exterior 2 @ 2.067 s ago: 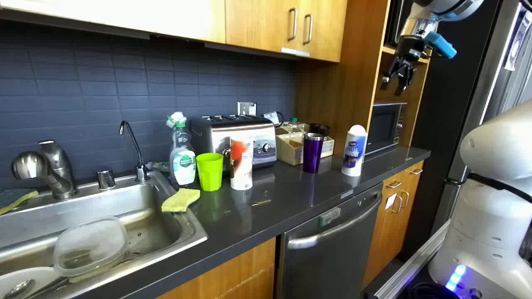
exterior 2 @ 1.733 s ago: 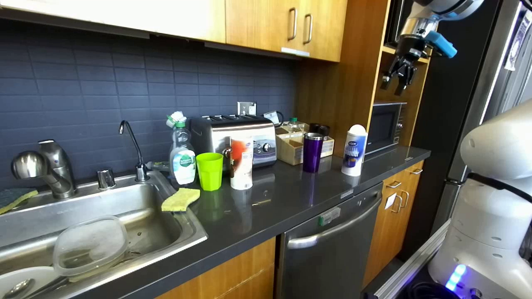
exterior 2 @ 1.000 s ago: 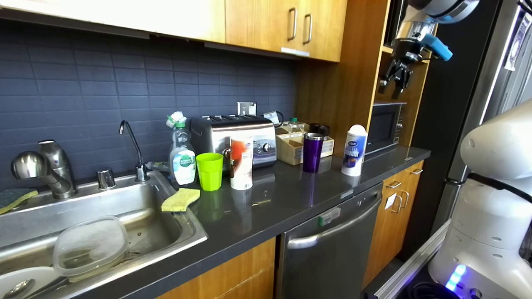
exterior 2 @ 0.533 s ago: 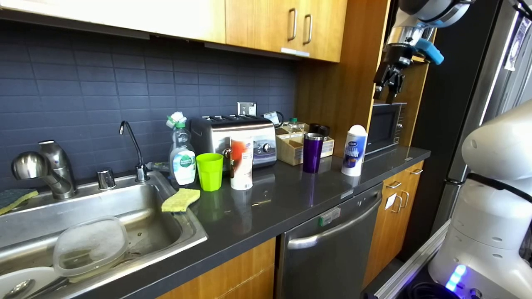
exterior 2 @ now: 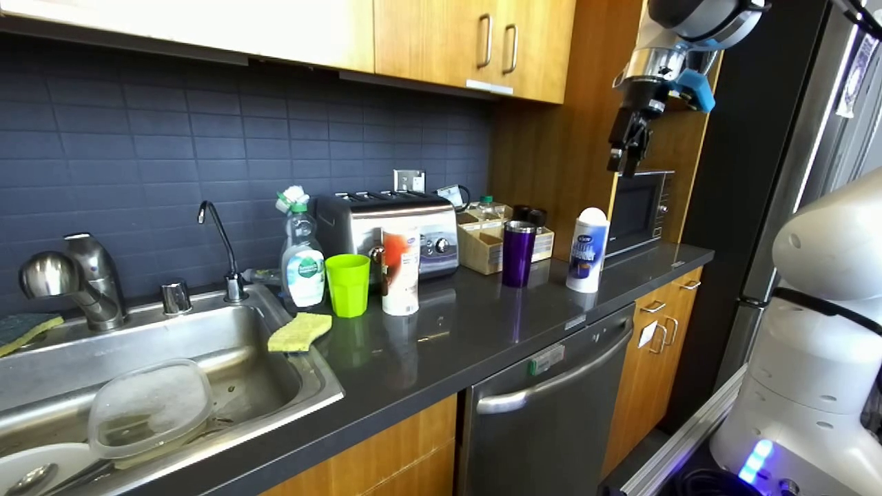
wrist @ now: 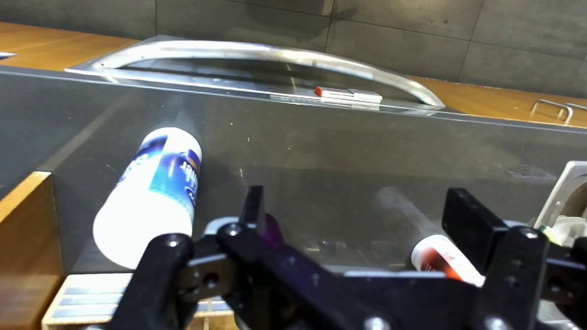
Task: Put the white can into the wooden box
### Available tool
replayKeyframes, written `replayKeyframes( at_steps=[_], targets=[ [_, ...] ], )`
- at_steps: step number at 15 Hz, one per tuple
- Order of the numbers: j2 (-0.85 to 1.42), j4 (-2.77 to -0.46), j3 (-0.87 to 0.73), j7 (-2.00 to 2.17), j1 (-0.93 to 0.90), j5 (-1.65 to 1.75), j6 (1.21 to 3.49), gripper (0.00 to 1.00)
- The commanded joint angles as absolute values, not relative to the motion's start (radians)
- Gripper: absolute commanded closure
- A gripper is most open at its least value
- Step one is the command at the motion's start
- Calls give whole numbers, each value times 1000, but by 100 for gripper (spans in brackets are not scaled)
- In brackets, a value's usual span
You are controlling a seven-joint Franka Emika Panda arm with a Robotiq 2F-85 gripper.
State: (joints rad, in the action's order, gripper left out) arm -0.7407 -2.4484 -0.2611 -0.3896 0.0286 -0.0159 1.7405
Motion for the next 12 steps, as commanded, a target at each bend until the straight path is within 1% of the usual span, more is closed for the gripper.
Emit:
replayKeyframes(
  at_steps=[1, 12],
  targets=[
    [-744, -2472, -238, -420, 1, -36, 1777, 0],
    [-677, -2562, -132, -390, -90, -111, 2019, 0]
  ],
)
